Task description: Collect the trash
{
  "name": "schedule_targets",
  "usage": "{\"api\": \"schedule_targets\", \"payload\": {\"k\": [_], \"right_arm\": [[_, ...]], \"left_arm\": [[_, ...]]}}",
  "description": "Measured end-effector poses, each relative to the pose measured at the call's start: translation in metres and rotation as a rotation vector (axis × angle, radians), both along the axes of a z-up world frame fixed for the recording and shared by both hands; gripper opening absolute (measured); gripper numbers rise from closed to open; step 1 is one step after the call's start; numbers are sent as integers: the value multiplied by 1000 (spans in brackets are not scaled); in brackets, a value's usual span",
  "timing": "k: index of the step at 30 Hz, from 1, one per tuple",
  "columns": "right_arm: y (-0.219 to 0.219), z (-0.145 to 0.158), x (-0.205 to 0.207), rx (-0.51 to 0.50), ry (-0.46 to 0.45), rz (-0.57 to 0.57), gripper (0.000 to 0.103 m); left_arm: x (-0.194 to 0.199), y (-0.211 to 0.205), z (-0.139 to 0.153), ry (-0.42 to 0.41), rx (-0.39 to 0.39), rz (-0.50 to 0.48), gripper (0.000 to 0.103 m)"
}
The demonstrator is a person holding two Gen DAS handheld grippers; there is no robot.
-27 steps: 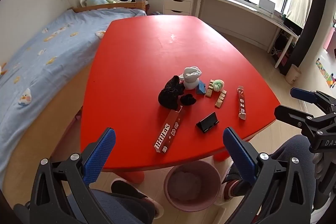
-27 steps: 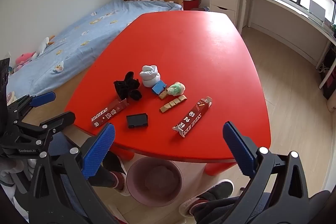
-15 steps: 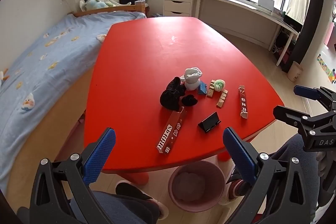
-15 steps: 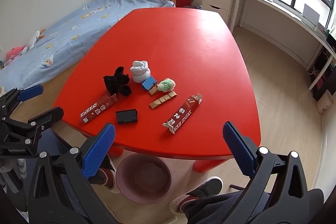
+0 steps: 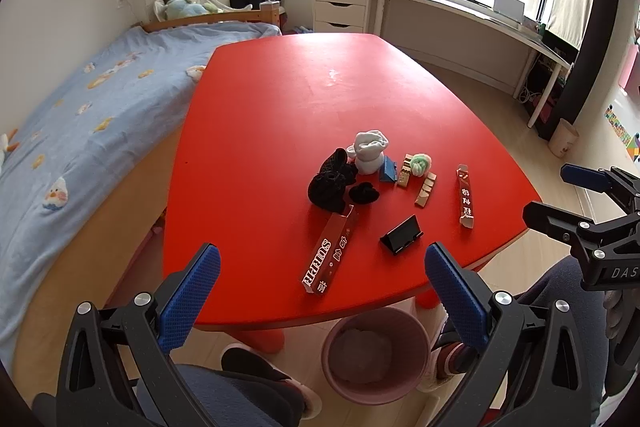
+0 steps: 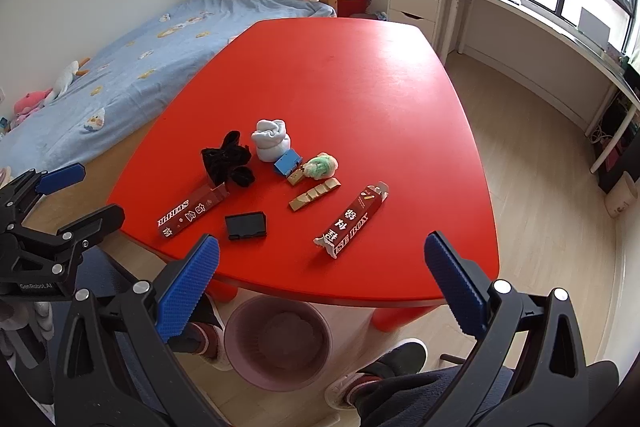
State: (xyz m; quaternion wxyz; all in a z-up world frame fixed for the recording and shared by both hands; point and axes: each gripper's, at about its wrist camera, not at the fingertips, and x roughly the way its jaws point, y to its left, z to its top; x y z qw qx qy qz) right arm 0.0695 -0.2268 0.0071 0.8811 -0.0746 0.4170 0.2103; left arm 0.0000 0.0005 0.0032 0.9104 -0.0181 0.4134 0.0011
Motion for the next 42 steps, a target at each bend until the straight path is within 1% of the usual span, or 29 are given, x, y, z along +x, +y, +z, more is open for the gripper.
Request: {"api": "schedule_targets", "payload": {"k": [9,25,37,40,42], "right_arm": [[-1,-2,1,16,12,0,100],[-3,-10,4,33,35,0,100],[-4,-15,20,59,91,-26,100],[-3,-18,32,58,129,-37,100],[-1,-22,43,47,173,-54,100]], "left_arm": [[1,0,-1,-1,13,9,98],[1,2,-4,17,2,2,98],[9,4,-11,45,11,-13,98],[15,4,-13,61,22,-30,98],[22,4,-15,78,25,-52,98]]}}
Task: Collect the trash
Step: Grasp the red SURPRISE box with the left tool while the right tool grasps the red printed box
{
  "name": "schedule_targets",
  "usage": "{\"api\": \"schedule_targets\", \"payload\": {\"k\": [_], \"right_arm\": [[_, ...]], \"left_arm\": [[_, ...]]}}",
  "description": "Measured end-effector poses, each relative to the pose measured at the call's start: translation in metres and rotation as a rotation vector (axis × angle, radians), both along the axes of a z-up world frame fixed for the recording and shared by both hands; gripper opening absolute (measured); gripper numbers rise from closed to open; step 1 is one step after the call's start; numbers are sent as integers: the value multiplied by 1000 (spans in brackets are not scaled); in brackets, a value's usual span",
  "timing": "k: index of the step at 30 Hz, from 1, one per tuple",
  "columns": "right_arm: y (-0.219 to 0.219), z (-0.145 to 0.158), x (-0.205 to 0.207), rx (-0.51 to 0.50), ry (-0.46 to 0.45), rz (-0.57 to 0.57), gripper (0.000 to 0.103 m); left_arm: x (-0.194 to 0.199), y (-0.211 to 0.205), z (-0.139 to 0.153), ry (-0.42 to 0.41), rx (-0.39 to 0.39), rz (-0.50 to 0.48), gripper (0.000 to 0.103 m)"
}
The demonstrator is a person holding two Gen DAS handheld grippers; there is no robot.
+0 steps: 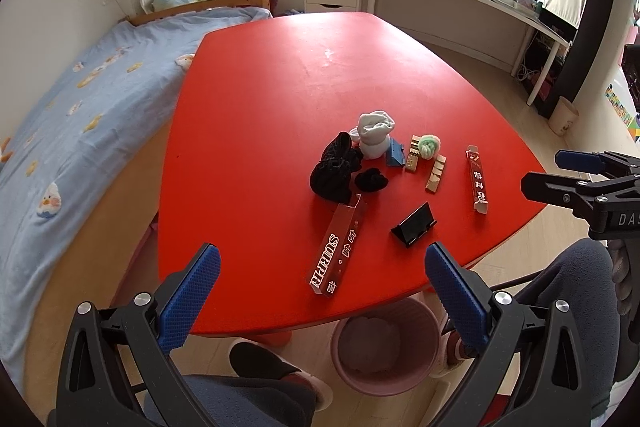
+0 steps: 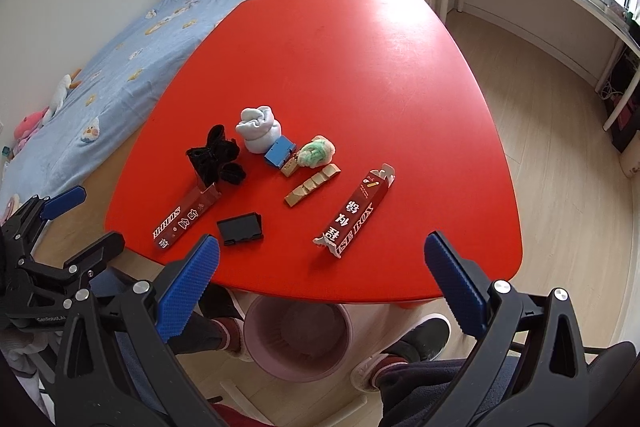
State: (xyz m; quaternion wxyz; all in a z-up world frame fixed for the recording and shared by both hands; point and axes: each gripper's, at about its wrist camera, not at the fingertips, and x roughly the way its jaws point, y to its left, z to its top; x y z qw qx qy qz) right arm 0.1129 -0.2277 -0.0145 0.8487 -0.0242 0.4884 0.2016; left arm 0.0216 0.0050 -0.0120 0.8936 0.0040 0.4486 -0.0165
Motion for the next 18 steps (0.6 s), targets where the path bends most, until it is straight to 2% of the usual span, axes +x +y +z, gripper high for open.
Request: {"api": "schedule_targets", "payload": {"k": [5,18], "right_arm": [[6,-12,28,-10,90,-24,100],[10,-67,87,-102,290,-136,100]], "left_arm": [[16,-1,-8,43,29,-48,98],[56,7,-57,253,59,-131,98]]}}
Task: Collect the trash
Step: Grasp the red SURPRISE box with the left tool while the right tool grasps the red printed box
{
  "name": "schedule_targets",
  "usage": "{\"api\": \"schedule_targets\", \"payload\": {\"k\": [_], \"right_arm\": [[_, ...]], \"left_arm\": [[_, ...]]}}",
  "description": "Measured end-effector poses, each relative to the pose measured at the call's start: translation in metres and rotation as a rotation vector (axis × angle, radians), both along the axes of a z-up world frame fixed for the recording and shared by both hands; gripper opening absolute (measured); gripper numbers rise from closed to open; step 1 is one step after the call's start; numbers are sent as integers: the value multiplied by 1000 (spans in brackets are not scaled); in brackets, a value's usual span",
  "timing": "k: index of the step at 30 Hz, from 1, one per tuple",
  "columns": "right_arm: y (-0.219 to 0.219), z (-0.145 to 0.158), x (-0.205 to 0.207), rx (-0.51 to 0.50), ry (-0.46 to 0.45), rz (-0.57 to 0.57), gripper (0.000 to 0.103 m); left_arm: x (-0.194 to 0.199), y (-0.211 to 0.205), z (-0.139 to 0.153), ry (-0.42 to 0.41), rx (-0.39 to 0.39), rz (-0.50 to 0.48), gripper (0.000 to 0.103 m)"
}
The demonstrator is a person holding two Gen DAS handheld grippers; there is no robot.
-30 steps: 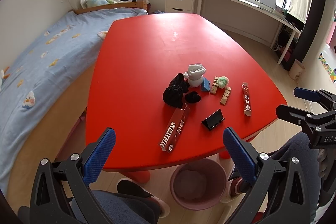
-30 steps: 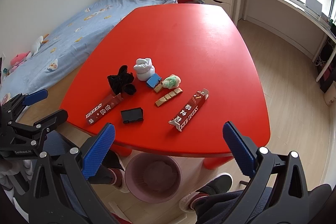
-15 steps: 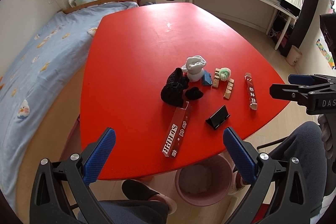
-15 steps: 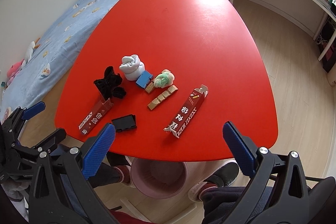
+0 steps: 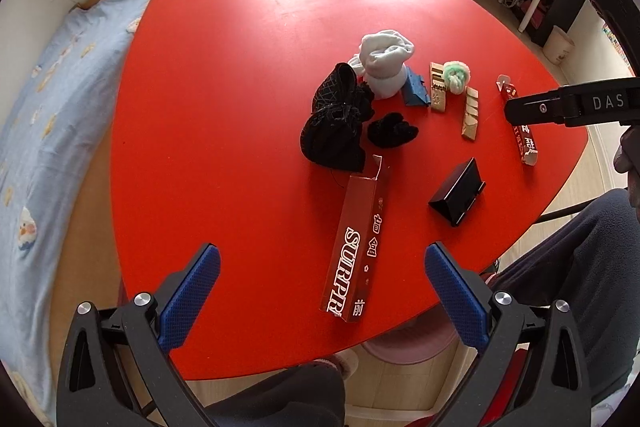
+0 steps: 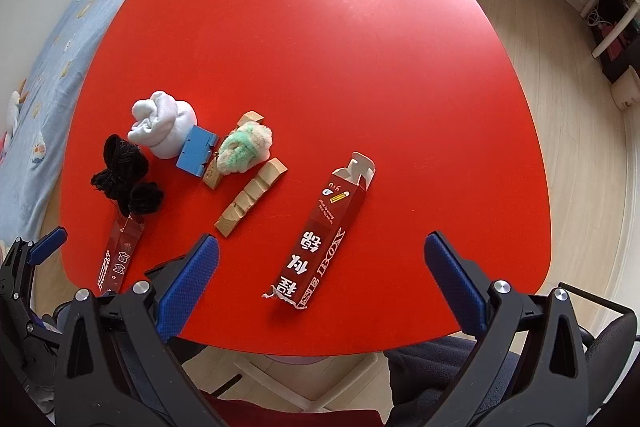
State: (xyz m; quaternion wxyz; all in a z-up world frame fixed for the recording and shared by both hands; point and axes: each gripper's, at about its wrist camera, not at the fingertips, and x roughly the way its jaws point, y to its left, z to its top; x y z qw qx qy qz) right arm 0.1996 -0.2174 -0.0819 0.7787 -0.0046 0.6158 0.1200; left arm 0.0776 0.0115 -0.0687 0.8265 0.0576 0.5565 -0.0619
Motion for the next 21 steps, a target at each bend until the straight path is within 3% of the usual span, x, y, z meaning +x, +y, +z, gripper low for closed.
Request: {"api": "schedule_targets", "payload": {"k": [5,9,12,16,19,21], "right_arm": [[2,-11,0,-23,7,-4,100],[8,-14,-2,-46,10,7,84],[11,-14,-6,-73,-10,24,75],[17,-10,-14,-102,-34,45,58],[24,-4,-22,-99,-44,45,41],[20,-2,-25,-93,-50,44,28]], "left_arm": [[6,0,-12,25,2,-2,98],[5,2,-18,31,0,14,94],[4,1,-14,17,-22,12,82],[3,-5,-10,-2,-26,-2,52],[1,-9,-8,-5,-30,-10,32],[-1,-10,-8,-6,-33,-10,27]]}}
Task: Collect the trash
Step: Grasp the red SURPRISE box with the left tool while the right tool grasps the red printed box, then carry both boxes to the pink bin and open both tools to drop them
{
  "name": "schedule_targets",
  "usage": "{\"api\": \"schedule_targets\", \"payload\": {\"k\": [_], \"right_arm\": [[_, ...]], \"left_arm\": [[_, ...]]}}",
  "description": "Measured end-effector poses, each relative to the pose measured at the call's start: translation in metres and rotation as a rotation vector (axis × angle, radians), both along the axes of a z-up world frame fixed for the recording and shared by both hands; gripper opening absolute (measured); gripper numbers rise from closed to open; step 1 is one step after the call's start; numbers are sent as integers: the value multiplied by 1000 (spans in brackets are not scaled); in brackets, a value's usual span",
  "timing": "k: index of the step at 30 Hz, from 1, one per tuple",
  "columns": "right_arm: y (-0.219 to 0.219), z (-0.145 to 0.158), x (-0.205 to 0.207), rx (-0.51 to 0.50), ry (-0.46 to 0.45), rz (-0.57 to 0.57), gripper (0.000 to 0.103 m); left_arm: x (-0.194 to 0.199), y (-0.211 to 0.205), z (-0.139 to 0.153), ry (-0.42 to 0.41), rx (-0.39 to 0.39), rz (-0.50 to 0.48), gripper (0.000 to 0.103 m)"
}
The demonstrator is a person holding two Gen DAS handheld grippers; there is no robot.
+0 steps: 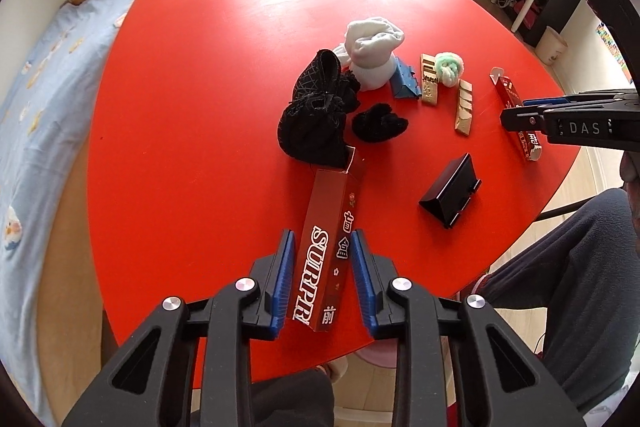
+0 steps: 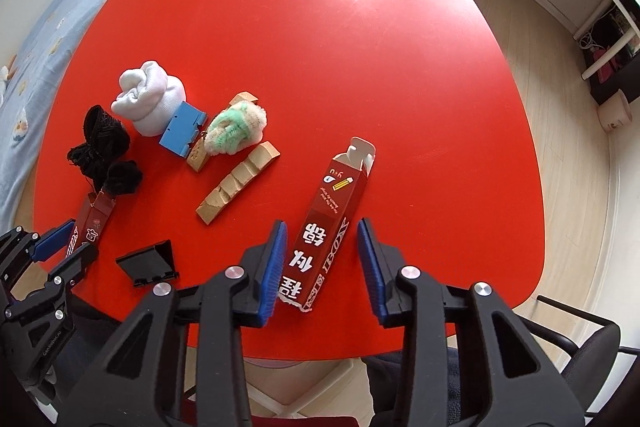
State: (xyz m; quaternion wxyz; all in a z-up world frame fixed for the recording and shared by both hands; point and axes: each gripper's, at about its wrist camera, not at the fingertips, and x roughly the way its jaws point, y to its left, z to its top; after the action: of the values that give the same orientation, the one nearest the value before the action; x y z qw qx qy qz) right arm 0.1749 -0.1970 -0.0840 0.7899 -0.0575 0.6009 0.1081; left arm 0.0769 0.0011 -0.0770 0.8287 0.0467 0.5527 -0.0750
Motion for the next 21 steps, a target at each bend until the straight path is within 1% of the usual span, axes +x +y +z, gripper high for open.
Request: {"api": "schedule_targets", "payload": {"k": [2,3,4,10,14,21], "right_arm": [[-6,1,-1,15,-5,2,25],[-7,2,-3,13,-11,8,20],[-9,3,-4,6,-19,12,16],[-19,4,-13,35,-37,17,16],[-25,6,-15,70,-63,19,16],[-44,37,-38,136,-112,64,16]], "left_arm": [[-2,1,0,-3,-4,3,22],[-2,1,0,-4,-6,5,20],[-3,1,0,-4,-10,10,14],[-9,2,1,-9,-37,32,14],[-15,5,8,-24,-63,44,14],[-31,7,29,-71,-113,62,14]]}}
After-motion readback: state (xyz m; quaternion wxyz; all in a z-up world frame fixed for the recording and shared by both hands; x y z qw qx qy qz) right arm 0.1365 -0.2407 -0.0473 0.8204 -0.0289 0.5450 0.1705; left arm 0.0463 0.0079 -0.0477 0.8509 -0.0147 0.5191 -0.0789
